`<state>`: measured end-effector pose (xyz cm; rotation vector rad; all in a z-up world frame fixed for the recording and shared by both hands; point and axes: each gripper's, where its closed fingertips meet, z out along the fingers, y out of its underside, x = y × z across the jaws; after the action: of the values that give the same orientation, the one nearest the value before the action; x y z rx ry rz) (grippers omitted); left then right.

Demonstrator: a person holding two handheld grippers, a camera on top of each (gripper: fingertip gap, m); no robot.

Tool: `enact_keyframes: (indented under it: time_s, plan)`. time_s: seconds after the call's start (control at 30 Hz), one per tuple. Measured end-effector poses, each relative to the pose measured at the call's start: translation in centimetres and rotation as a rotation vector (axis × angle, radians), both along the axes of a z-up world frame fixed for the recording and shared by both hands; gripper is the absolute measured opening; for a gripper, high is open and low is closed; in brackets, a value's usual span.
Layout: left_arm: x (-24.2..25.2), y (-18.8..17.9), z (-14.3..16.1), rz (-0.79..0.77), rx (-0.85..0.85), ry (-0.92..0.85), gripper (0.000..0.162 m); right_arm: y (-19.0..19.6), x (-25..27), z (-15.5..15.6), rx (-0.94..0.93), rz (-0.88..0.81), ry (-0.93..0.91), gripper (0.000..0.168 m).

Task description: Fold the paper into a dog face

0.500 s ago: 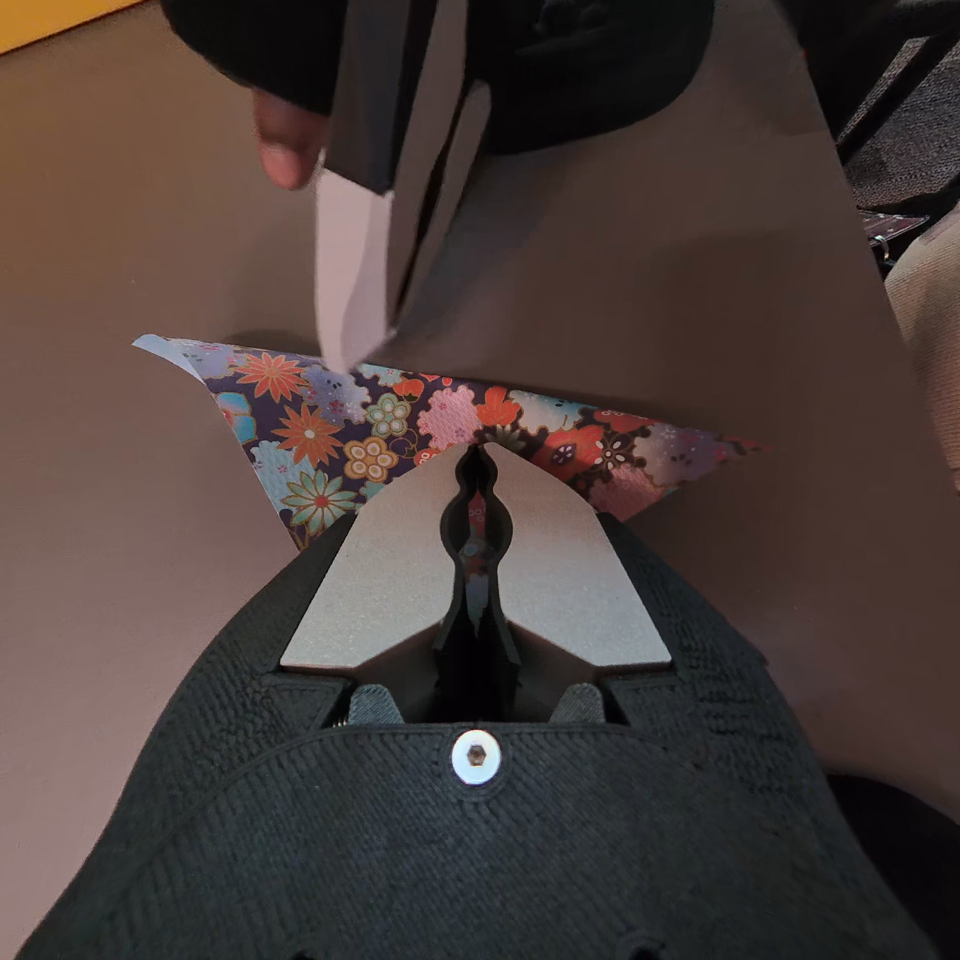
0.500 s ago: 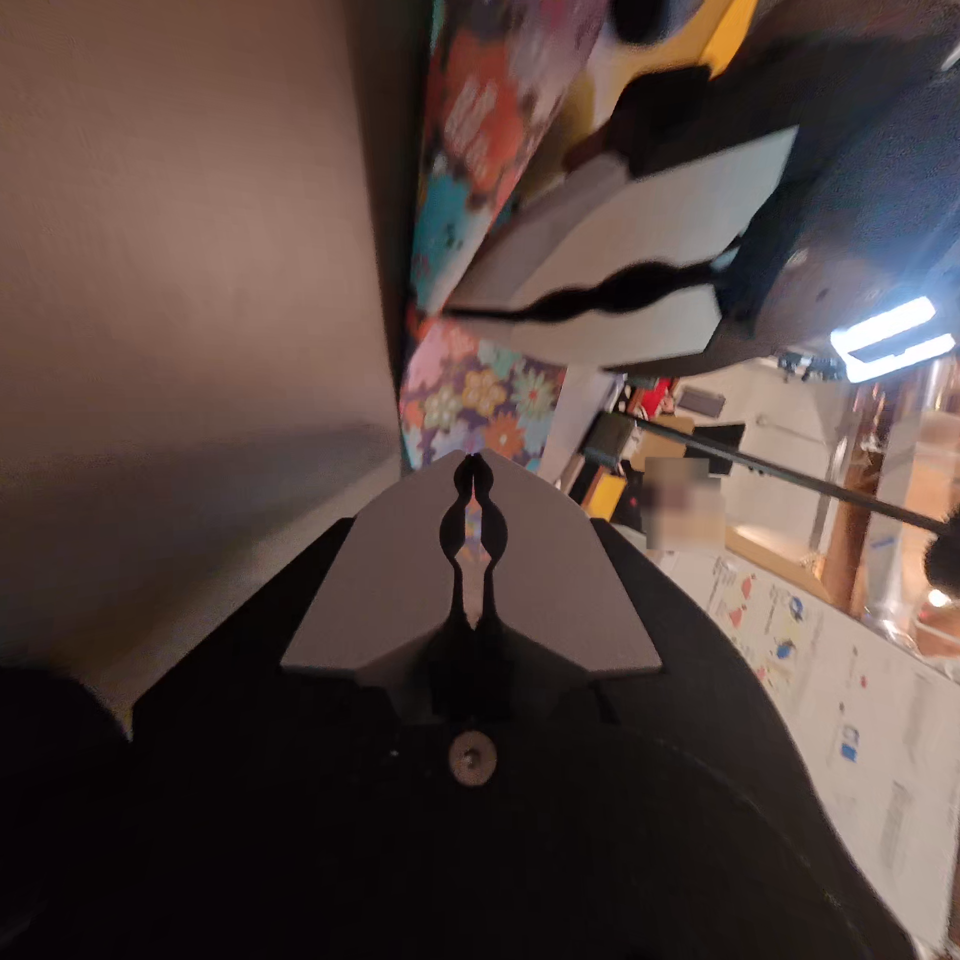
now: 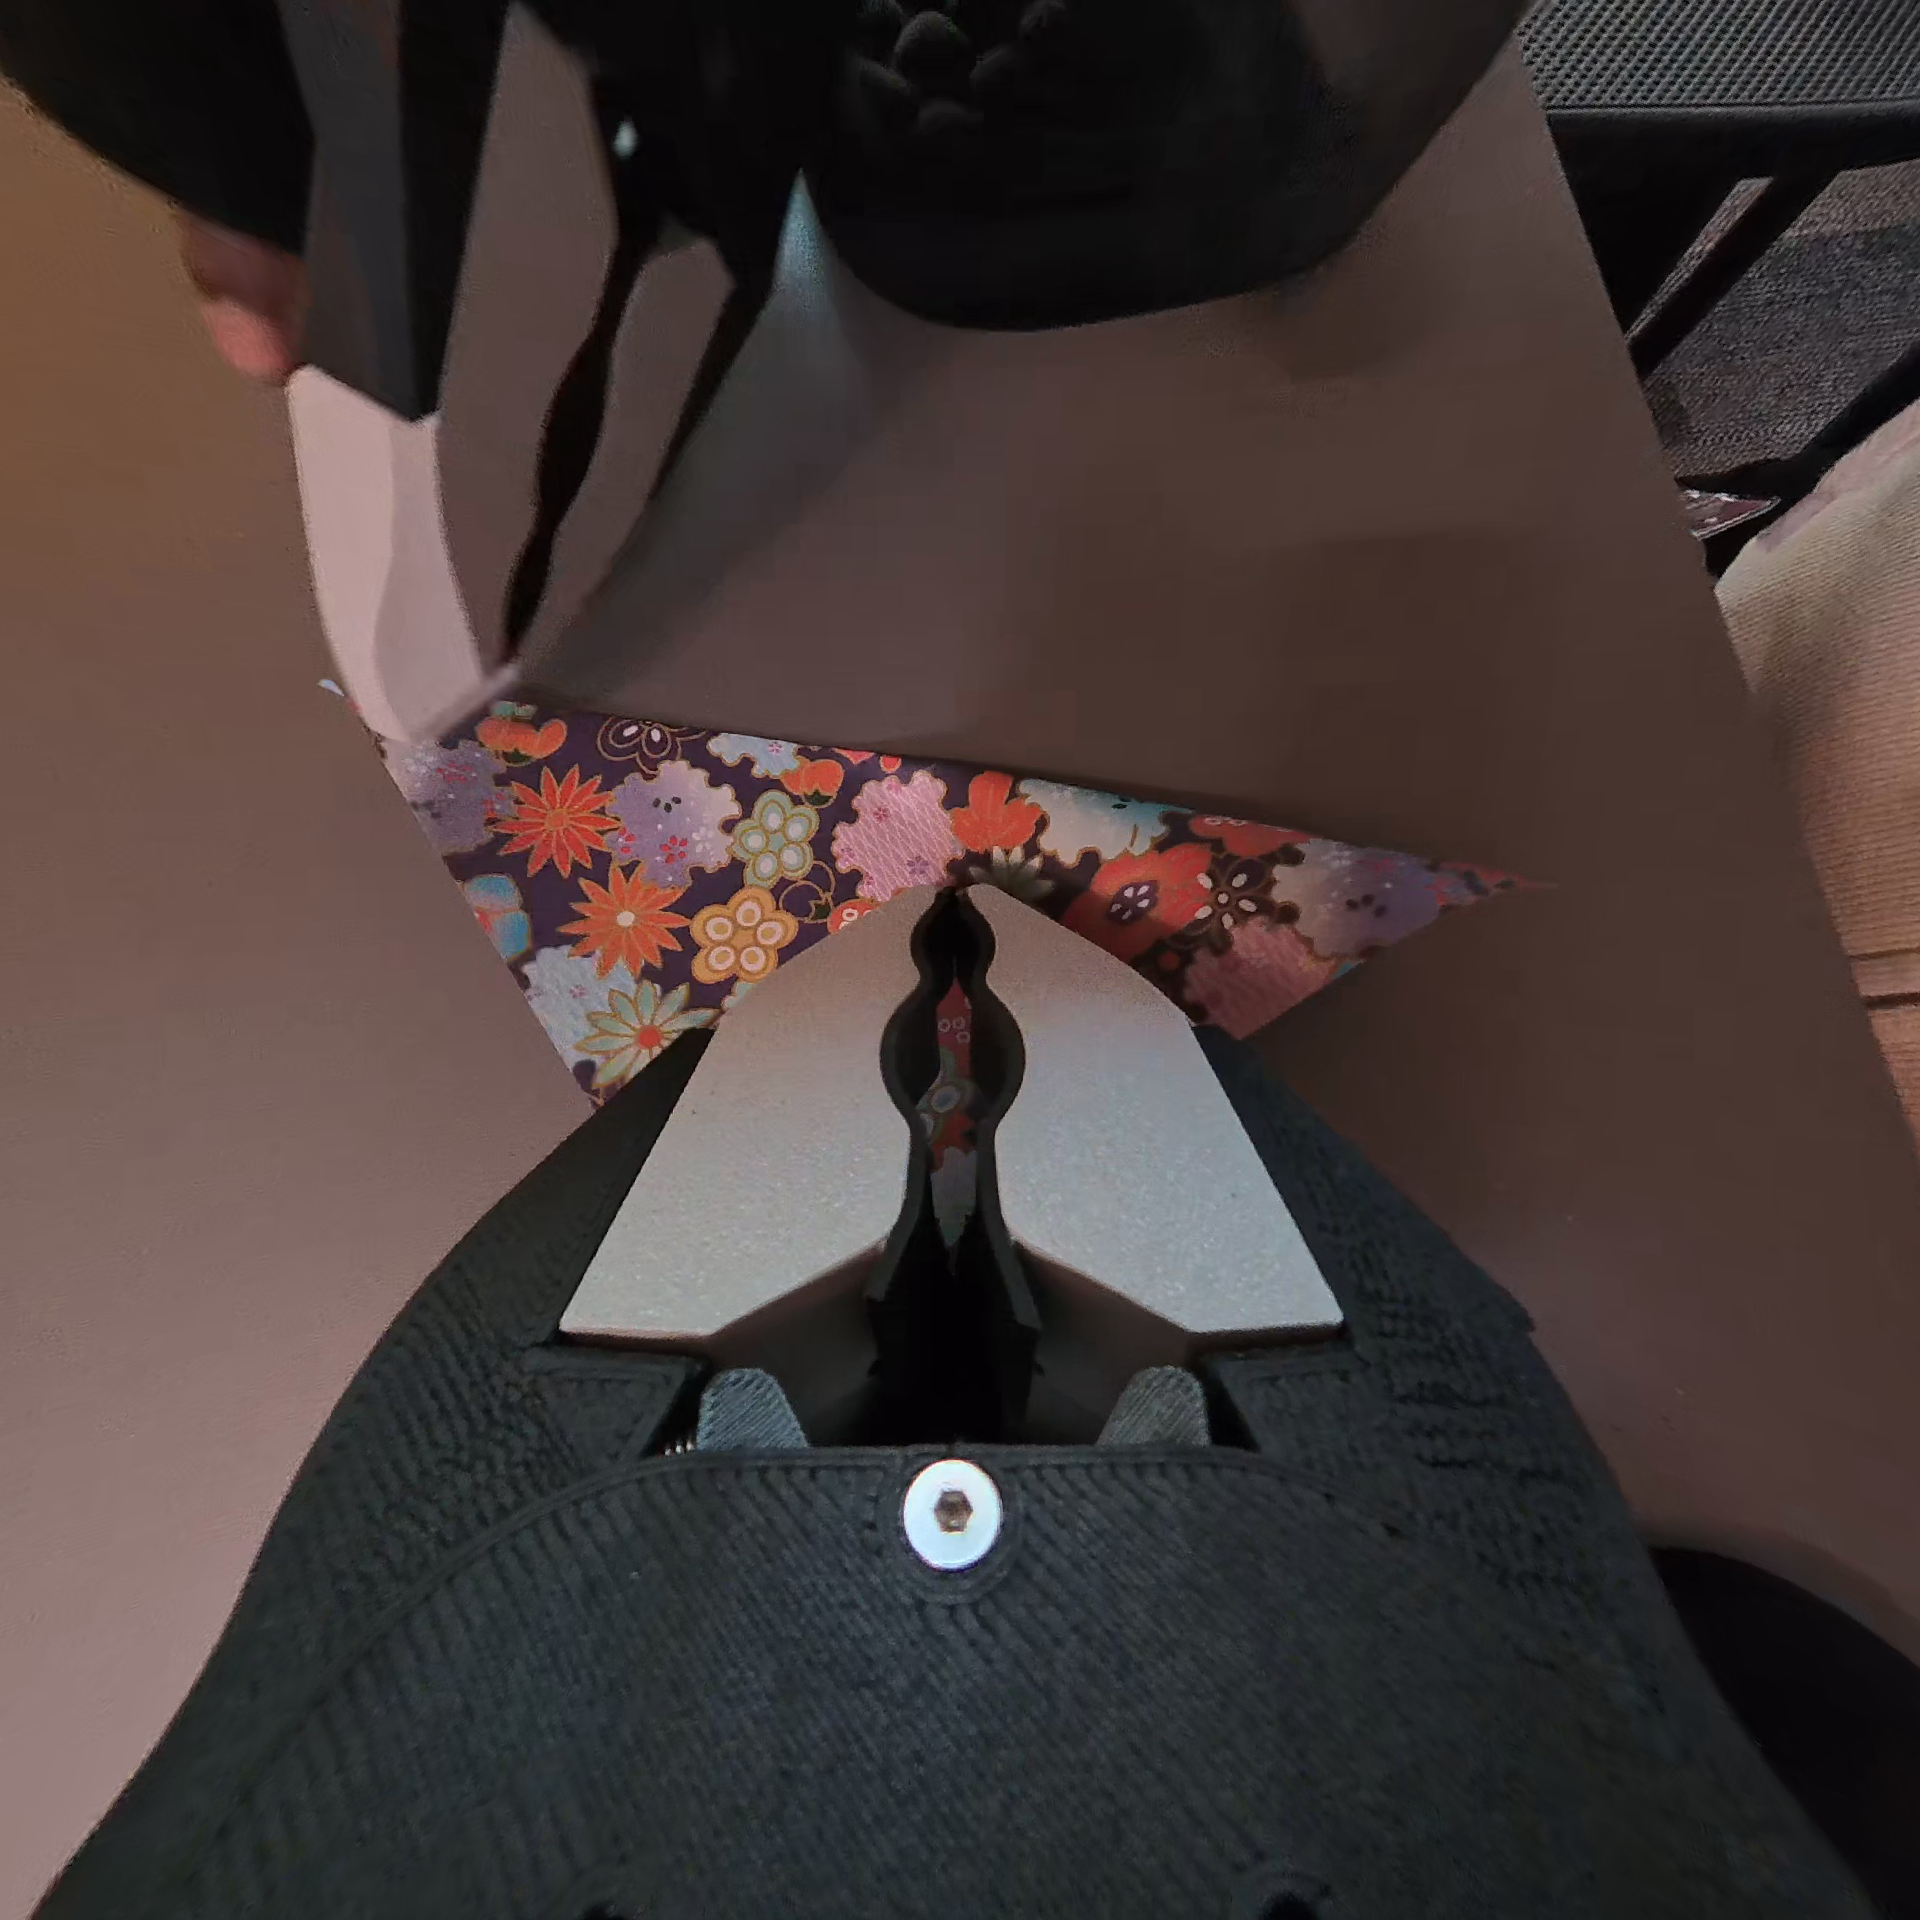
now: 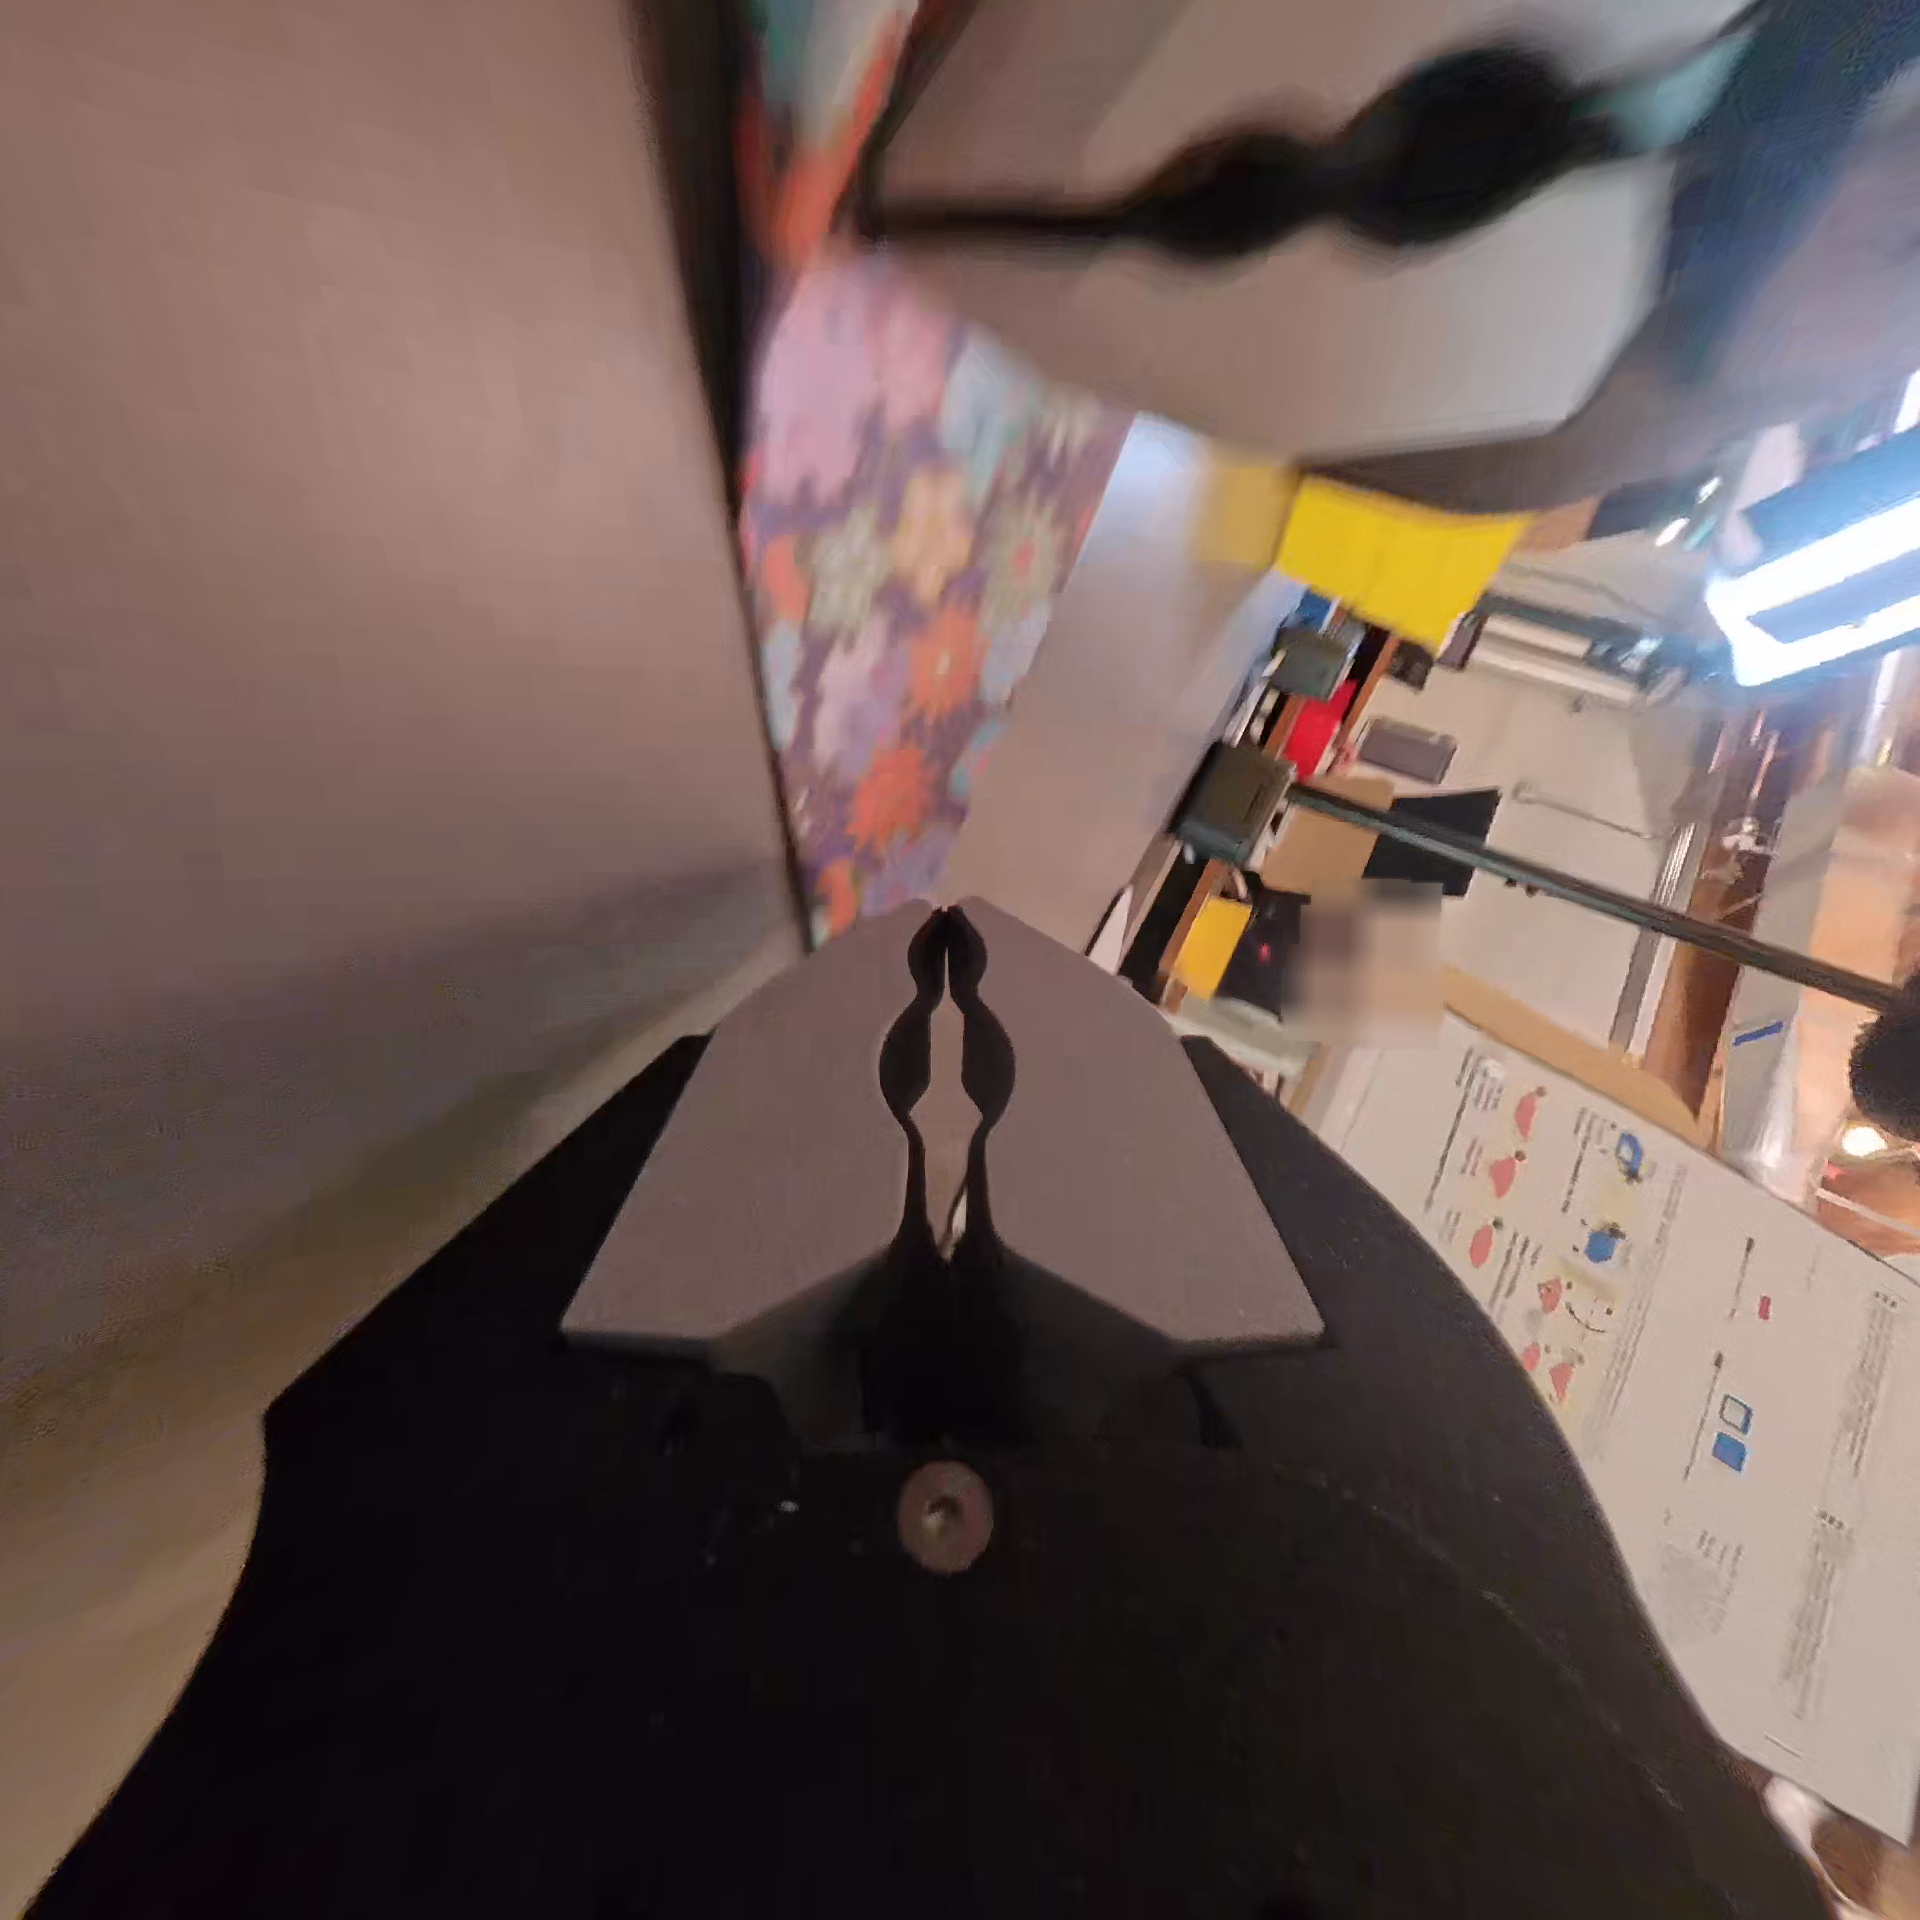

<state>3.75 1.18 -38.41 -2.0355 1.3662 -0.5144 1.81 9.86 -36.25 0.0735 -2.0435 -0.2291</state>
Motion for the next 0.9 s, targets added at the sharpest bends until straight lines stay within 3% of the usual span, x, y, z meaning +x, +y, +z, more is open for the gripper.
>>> enact_keyframes:
  time_s: [0.13,0.43,0.57,0.63,0.73,0.87,0.9]
  plan:
    - [0.0,0.0,0.0,-0.001,-0.002,0.0,0.0,-4.0,0.5,-1.2,-0.018,0.125,-0.063,0.0]
    - [0.0,0.0,0.0,0.001,-0.002,0.0,0.0,5.5,0.1,-1.4,0.024,-0.156,-0.093,0.0]
    - [0.0,0.0,0.0,0.004,-0.003,-0.005,0.0,0.3,-0.7,0.6,-0.115,0.013,-0.02,0.0]
    - [0.0,0.0,0.0,0.003,-0.003,-0.005,0.0,-1.2,-0.6,-0.3,-0.103,0.058,-0.075,0.0]
    - [0.0,0.0,0.0,0.002,-0.002,-0.003,0.0,0.4,-0.8,-1.4,-0.048,0.052,-0.073,0.0]
    - [0.0,0.0,0.0,0.003,-0.003,-0.006,0.0,6.2,-0.8,-1.5,0.016,-0.15,-0.095,0.0]
    - [0.0,0.0,0.0,0.004,-0.004,-0.007,0.0,6.0,-0.7,-1.1,-0.011,-0.144,-0.083,0.0]
